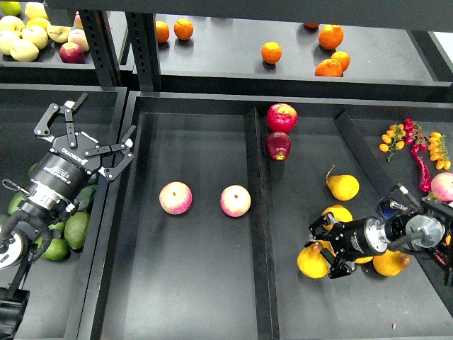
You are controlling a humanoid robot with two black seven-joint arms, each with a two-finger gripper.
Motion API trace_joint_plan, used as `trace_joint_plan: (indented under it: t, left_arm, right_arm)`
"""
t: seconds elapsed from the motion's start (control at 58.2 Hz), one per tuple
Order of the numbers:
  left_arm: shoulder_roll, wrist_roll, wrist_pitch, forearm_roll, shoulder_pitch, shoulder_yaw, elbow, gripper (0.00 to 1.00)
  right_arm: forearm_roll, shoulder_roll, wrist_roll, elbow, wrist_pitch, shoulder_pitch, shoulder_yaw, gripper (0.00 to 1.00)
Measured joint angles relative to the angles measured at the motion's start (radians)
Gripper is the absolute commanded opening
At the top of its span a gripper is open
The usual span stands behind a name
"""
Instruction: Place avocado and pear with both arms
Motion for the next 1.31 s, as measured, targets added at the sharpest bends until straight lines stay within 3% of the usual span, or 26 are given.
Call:
trace_joint_plan:
  t: [0.43,0.499,0.636,0.791,1.1,1.307]
  left_arm:
    - [0.000,0.000,0.000,0.000,0.000,0.000,0.000,1.00]
    - [0.000,0.000,0.000,0.000,0.000,0.000,0.000,1.00]
    - [0.000,-0.002,0.000,0.000,0.000,0.000,-0.001,1.00]
    - [0.000,-0.002,0.000,0.000,0.000,0.000,-0.001,1.00]
    - [0.000,0.000,0.000,0.000,0.000,0.000,-0.002,1.00]
    - [0.000,0.005,0.001,0.000,0.000,0.000,-0.002,1.00]
  right_arm:
    - [-0.004,0.035,0.000,-0.042,0.000,-0.047,0.003,0.34]
    - [-0.004,0.036,0.000,-0.045,0.000,-0.053,0.003,0.44]
    - [-0.004,0.036,0.000,-0.047,0.000,-0.056,-0.001,0.76]
    - [-0.005,0.030,0.000,-0.047,0.000,-0.053,-0.002,0.98]
    - [0.005,-0.044,0.000,0.033,0.000,-0.030,0.042,0.99]
    - [0.013,-0.136,0.000,0.103,0.000,-0.015,0.204,0.99]
